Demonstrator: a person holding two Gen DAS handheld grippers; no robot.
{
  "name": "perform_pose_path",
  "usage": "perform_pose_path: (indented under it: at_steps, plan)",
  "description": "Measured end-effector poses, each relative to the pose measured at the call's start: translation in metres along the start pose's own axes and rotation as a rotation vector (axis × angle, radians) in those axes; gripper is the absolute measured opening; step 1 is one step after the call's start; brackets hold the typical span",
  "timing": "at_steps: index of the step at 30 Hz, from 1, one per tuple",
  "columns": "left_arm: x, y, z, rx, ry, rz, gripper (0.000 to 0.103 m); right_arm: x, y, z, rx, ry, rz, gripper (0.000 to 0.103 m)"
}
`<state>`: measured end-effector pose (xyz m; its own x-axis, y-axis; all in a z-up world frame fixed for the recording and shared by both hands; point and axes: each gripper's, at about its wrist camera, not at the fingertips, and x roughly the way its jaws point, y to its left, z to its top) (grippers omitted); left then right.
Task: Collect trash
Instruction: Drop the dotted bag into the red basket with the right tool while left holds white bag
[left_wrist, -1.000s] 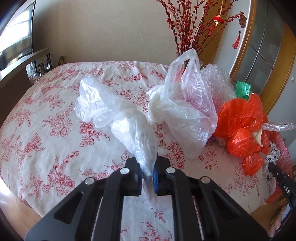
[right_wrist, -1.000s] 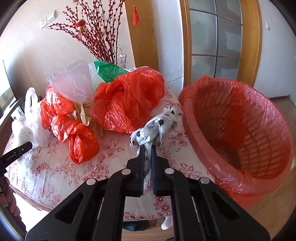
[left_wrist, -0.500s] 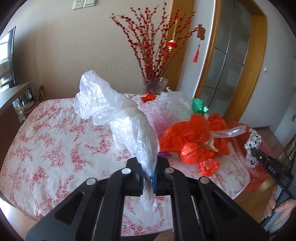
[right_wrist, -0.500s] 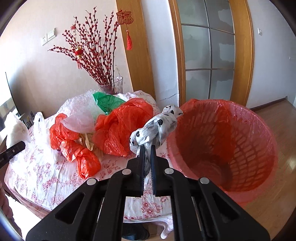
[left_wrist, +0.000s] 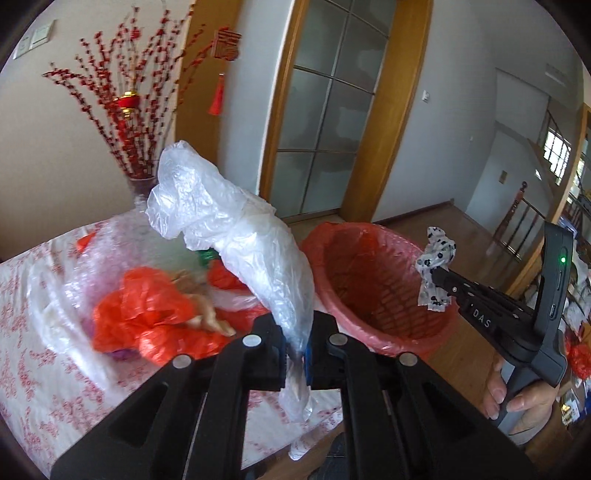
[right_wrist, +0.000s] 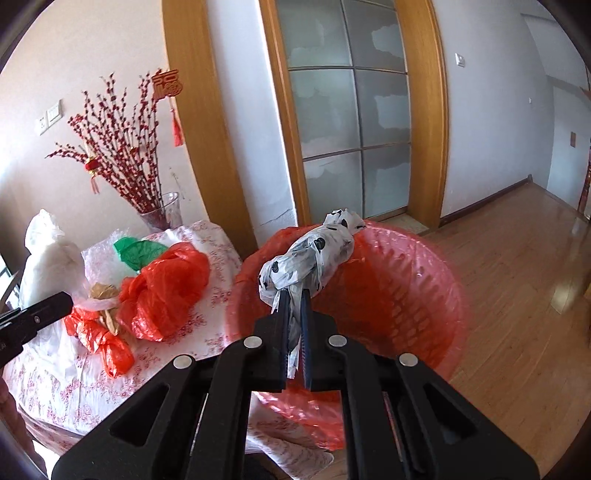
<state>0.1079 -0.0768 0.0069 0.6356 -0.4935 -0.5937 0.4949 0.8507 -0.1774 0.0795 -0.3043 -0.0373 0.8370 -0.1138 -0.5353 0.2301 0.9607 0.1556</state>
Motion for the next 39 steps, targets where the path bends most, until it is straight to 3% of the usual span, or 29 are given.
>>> perform_pose_path:
  at_steps: [9, 24, 26, 28, 29, 32, 39]
  plan:
    - [0.079, -0.053, 0.024, 0.095, 0.103, -0.167, 0.008, 0.001, -0.046, 0.010, 0.065, -0.004, -0.049, 0.006]
    - [0.133, -0.102, 0.028, 0.166, 0.157, -0.219, 0.010, 0.019, -0.062, 0.021, 0.073, -0.005, -0.039, 0.006]
    - [0.136, -0.105, 0.027, 0.164, 0.156, -0.210, 0.014, 0.020, -0.065, 0.022, 0.079, -0.004, -0.029, 0.006]
    - [0.138, -0.104, 0.026, 0.154, 0.159, -0.195, 0.038, 0.022, -0.067, 0.024, 0.085, -0.005, -0.025, 0.009]
    - [0.139, -0.103, 0.025, 0.147, 0.156, -0.185, 0.041, 0.023, -0.068, 0.025, 0.087, -0.002, -0.024, 0.014]
    - [0.144, -0.102, 0.025, 0.131, 0.169, -0.175, 0.043, 0.023, -0.072, 0.025, 0.097, -0.003, -0.026, 0.037]
    - [0.119, -0.081, 0.014, 0.107, 0.139, -0.103, 0.053, 0.017, -0.068, 0.016, 0.071, -0.003, -0.063, 0.045]
